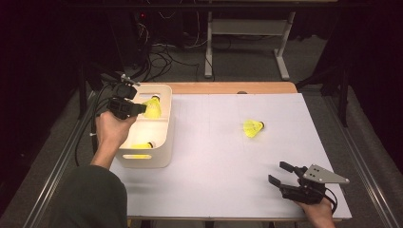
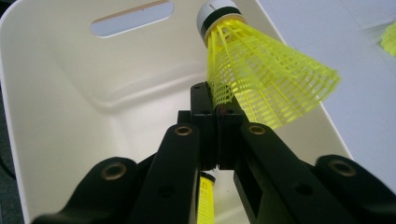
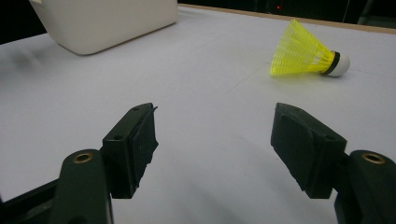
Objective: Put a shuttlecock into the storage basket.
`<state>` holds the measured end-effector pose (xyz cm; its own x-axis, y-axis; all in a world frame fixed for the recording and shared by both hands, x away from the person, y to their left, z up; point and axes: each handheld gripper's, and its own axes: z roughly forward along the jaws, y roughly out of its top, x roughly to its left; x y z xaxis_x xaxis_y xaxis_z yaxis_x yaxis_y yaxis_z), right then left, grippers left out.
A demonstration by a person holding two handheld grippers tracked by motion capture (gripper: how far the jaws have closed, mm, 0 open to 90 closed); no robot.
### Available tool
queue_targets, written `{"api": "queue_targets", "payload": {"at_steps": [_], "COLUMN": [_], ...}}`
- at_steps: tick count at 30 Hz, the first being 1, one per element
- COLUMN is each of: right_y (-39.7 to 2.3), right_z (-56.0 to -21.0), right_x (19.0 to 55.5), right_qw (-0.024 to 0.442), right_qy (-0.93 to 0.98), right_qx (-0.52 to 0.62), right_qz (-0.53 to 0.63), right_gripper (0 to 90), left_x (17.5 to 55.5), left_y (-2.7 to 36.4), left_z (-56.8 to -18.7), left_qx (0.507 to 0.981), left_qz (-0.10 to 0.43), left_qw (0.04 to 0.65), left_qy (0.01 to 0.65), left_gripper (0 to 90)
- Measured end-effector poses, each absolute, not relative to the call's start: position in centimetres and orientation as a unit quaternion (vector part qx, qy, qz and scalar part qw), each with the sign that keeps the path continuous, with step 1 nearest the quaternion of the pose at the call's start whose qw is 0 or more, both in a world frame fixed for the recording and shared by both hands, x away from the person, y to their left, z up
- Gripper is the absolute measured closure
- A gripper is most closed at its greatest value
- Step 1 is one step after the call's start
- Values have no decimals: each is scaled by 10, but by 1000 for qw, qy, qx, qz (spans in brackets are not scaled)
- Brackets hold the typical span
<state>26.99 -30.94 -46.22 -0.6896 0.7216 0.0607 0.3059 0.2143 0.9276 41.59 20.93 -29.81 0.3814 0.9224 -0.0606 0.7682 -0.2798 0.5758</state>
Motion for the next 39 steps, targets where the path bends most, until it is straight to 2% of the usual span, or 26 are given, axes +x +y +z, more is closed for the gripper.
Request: {"api": "queue_targets", "payload": {"at_steps": [13,28,39], "right_y": [-309,-309,-309], "right_z": [-463,-462,-462], "right_x": [271,270,269], "right_qw": [197,198,197], "right_qy": [756,754,756], "right_qx": [342,342,338], "right_qz": [523,524,525], "right_gripper": [318,318,318], "left_x": [417,423,431], "left_y": [219,212,202], "left_z": [-305,-318,-328], "left_qx": [788,789,798], "left_qz": [148,137,137], "left_qw": [248,248,222], "left_qy": [544,545,543], "left_gripper": [890,889,889]}}
